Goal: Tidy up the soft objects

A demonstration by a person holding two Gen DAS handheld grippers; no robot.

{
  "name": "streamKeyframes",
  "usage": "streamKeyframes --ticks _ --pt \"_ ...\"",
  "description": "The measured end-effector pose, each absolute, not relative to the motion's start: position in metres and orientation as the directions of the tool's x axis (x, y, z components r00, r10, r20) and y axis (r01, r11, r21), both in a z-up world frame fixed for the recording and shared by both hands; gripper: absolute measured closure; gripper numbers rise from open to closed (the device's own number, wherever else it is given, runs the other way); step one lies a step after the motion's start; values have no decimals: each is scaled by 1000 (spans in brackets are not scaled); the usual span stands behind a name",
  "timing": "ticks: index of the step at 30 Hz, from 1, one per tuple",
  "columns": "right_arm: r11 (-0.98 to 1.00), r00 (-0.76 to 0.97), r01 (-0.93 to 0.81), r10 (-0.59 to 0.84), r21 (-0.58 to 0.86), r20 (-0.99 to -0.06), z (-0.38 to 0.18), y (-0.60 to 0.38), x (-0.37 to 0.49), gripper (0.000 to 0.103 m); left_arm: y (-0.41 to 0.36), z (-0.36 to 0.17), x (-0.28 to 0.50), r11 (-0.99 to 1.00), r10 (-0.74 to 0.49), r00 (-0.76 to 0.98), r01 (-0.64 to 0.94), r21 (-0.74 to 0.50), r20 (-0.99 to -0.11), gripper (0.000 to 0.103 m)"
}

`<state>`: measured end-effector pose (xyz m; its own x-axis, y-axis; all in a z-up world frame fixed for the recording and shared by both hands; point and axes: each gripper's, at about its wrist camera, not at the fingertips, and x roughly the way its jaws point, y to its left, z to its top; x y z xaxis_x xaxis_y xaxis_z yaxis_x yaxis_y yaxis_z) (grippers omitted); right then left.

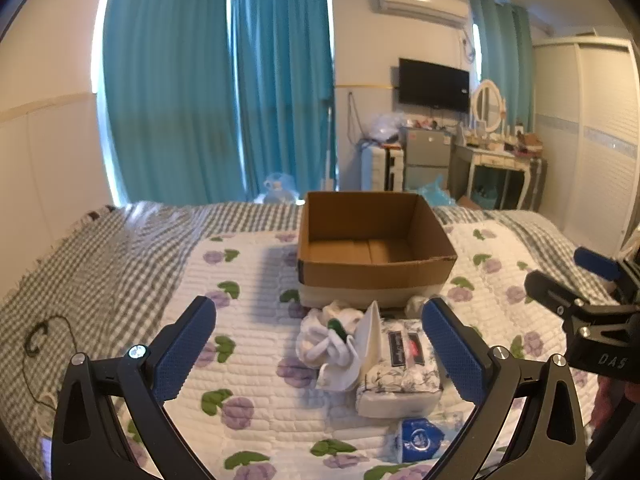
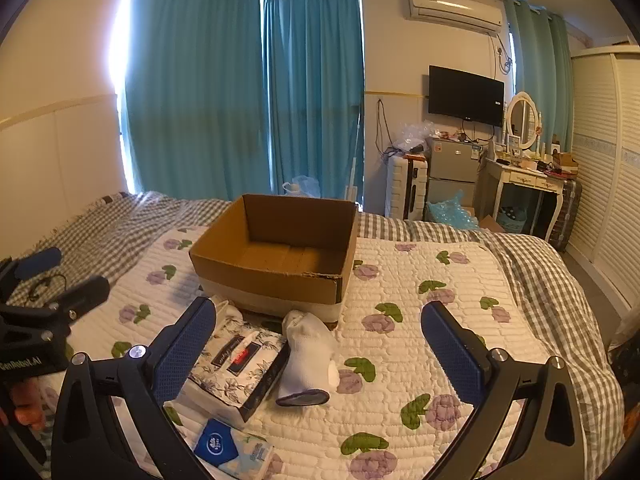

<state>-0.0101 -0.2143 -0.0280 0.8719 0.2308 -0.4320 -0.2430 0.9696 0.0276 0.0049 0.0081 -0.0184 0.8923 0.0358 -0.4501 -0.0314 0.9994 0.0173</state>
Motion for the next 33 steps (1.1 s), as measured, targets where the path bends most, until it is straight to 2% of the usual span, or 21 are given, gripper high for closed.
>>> streamKeyframes --ticks 14,22,27,29,30,32,33 --pt "966 848 -256 242 36 -472 -35 -206 -2 0 10 -25 16 1000 9 887 -7 6 -462 0" --pt "967 823 -250 187 -46 -537 -45 -204 38 0 7 -67 67 1000 24 812 -14 22 -583 0" --pt "964 758 -258 164 -59 -631 -81 -202 81 0 11 -100 94 1000 -5 743 -16 -25 -669 0" --pt "962 723 -272 178 -38 -668 -99 -197 97 0 9 -104 96 999 -28 735 -2 -43 -678 0" --pt "961 706 -274 179 -31 -686 -108 -194 104 2 8 -107 96 998 -51 729 18 -56 -683 3" --pt "958 678 -285 188 -18 -711 -123 -187 113 12 4 -110 98 997 -79 716 49 -64 -693 9" --pt "957 664 -291 197 -6 -721 -130 -184 116 21 1 -111 99 996 -88 710 63 -61 -699 10"
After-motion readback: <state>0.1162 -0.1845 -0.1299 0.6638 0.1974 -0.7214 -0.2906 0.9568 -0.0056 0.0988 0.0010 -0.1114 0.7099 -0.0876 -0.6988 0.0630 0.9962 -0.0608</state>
